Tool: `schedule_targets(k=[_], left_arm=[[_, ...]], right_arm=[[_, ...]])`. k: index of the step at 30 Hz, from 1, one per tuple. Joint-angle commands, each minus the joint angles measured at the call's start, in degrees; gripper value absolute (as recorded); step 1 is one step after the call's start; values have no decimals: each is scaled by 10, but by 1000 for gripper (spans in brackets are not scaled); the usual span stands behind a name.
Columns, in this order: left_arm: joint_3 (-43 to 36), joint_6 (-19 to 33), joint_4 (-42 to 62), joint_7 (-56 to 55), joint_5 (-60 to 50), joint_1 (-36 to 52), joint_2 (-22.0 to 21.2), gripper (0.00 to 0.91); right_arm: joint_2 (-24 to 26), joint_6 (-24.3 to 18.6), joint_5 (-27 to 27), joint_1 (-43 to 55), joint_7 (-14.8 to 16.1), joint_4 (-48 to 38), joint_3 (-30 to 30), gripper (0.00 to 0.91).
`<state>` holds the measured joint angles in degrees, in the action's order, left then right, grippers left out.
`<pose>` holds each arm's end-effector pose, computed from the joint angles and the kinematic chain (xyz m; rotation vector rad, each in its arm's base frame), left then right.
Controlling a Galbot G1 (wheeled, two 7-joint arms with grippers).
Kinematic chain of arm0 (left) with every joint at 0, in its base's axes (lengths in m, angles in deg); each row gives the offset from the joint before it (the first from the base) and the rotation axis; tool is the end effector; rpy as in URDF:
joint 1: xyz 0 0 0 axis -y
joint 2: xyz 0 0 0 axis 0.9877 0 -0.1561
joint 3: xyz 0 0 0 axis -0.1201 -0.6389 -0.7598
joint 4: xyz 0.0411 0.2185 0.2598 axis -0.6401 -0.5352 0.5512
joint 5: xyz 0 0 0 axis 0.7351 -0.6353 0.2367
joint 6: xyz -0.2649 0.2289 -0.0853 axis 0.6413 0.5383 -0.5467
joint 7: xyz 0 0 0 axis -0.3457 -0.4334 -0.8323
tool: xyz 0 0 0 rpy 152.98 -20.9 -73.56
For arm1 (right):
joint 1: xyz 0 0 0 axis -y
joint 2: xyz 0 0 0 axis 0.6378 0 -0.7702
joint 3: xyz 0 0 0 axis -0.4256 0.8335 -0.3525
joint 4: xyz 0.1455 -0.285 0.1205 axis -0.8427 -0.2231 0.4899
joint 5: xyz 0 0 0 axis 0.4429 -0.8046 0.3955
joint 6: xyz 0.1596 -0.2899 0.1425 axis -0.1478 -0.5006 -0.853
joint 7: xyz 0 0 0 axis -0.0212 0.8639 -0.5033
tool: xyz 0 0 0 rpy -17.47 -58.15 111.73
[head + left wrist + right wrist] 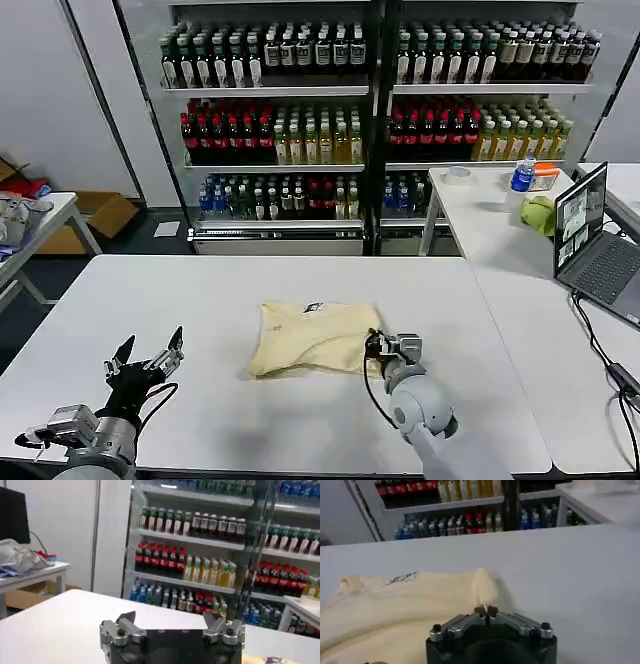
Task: Fold and organize the clothes.
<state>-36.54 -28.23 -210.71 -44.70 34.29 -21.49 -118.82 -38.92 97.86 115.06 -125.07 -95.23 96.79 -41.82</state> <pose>0.1927 0.0855 -0.2203 0.1332 -2.9337 0.2314 0.3470 0.0553 -0.2842 0.1681 -2.5917 -0.0827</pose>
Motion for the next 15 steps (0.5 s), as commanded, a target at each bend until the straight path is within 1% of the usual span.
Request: schedule_targets(k=[1, 3, 5, 6, 7, 10, 12, 15], left_arm=[[-5, -1, 0, 0, 0, 2, -1, 907], [-7, -1, -2, 0, 0, 2, -1, 907], [-7, -1, -6, 0, 0, 1, -1, 907], [-7, -1, -6, 0, 0, 0, -1, 907], [-6, -1, -7, 0, 0, -1, -1, 907], [-4, 1, -8, 2, -5, -5, 0, 907], [-4, 5, -10, 6, -14, -8, 2, 907], [-6, 7, -16, 18, -24, -13, 6, 907]], right_arm=[[19, -14, -68, -4, 51, 10, -22, 907], [22, -62, -86, -14, 59, 24, -24, 907], [30, -101, -105, -31, 64, 44, -31, 907], [33, -114, -116, -38, 65, 50, -34, 907], [40, -148, -145, -57, 69, 63, -40, 907], [52, -209, -207, -107, 79, 99, -60, 907], [59, -218, -221, -143, 80, 139, -75, 907], [62, -221, -230, -200, 82, 193, -98, 907]])
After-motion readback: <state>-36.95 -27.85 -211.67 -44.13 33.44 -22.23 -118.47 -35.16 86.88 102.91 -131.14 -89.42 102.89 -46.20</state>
